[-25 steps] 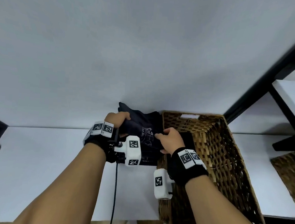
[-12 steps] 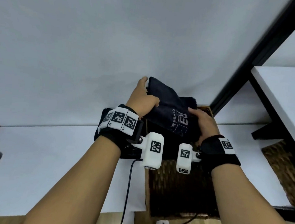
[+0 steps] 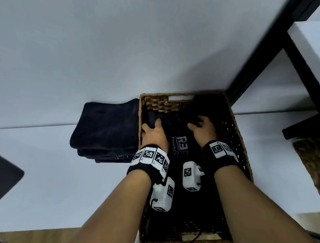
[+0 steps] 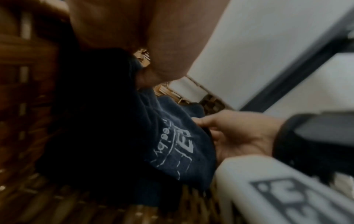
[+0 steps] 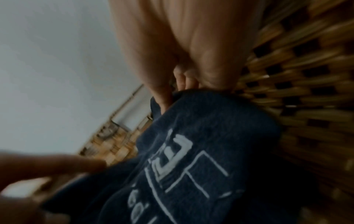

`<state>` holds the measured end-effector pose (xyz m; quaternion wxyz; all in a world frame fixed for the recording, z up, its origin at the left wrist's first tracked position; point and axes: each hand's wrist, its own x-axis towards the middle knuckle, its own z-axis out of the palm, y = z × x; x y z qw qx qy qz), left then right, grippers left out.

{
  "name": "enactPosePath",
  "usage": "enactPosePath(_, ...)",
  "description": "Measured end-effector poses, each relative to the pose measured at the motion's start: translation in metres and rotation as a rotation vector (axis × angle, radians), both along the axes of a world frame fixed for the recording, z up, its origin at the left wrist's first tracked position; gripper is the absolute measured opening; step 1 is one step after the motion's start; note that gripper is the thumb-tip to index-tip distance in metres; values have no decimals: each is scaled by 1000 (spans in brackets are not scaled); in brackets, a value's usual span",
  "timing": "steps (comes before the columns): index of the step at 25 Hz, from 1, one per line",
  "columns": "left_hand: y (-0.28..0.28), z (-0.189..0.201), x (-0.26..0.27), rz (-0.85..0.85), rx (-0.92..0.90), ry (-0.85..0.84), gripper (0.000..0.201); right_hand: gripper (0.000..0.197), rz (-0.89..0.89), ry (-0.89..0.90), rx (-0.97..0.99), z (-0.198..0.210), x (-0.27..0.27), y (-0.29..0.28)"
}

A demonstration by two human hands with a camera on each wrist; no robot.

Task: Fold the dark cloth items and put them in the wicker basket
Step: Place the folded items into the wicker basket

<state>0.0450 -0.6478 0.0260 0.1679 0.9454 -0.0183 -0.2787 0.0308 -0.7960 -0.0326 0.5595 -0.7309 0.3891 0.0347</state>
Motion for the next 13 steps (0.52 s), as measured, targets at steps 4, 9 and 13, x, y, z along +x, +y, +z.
enactPosePath(4,-7,-27,-12,-268,232,5,67,58,216,85,-285,-17,-8,11)
enactPosePath(9,-5,-54,-7,-227,245,338,61,44,581,208,-457,-41,-28,20)
enactPosePath(13,-3,-24,-1,-59,-82,125,42,38,409,44,-510,-7,-18,28)
